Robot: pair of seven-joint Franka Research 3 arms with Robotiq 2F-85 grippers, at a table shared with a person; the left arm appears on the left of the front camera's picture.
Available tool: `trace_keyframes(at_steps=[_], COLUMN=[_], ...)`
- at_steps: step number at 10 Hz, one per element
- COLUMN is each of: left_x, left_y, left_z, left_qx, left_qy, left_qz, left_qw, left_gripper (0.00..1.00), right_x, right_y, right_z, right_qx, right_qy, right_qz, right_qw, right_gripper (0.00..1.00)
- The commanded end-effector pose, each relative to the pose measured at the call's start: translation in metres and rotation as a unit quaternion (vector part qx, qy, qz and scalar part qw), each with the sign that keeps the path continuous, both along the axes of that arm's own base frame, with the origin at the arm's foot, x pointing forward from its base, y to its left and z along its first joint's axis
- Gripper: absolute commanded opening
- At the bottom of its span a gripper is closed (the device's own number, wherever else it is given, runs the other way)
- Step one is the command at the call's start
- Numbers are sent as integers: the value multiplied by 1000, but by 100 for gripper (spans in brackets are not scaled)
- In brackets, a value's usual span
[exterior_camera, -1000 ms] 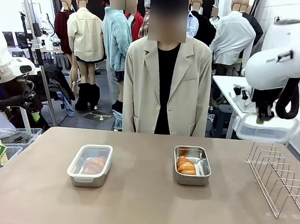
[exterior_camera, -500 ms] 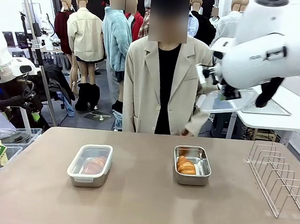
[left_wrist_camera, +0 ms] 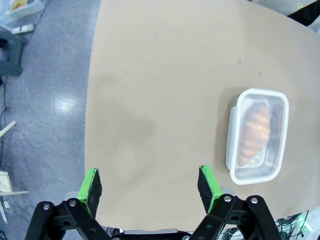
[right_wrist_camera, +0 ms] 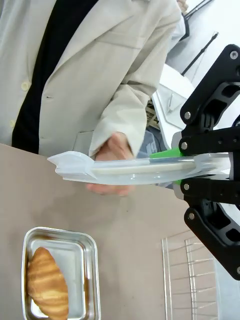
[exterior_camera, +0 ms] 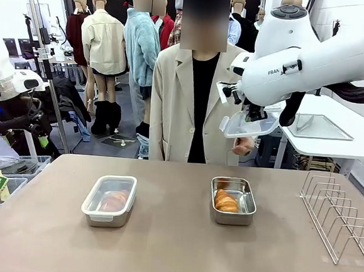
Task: Place the bread in airtight containers.
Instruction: Release when the human grabs the Airtight Container lid.
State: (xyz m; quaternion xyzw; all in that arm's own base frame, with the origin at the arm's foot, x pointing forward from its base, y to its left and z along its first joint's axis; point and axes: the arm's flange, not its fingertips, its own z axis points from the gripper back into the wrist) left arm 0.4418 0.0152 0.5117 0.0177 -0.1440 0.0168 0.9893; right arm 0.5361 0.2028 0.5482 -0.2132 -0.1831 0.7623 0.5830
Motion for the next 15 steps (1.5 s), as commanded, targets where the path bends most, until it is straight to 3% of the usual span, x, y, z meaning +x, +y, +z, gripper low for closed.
trace_keyframes(at_steps=[1,7,8,10,12,13,15], left_x=[1,1,1,1,1,1,1], left_y=[0,0,0,0,0,0,0], left_z=[1,1,1,1,1,1,1], left_qx=[0,0,0,0,0,0,0], left_qy=[-5,-5,-5,-5,-5,-5,-5], left_qz=[0,0,0,0,0,0,0], left_qw=[1000,1000,1000,1000,1000,1000,1000], left_gripper=[100,100,100,100,100,100,100], right_x=[3,9,6,-6,-24,-29,-33], right_y=[-5,-8,-11,-39,-91,-117,-167], right_z=[10,11,14,33,56,63,65], right_qx=[-6,-15,-14,-6,8,30,73], right_qy=[7,25,39,76,138,159,221], right_qz=[8,16,15,7,6,-11,-7], right_qw=[1000,999,999,997,990,987,972], right_gripper=[0,0,13,50,87,100,100])
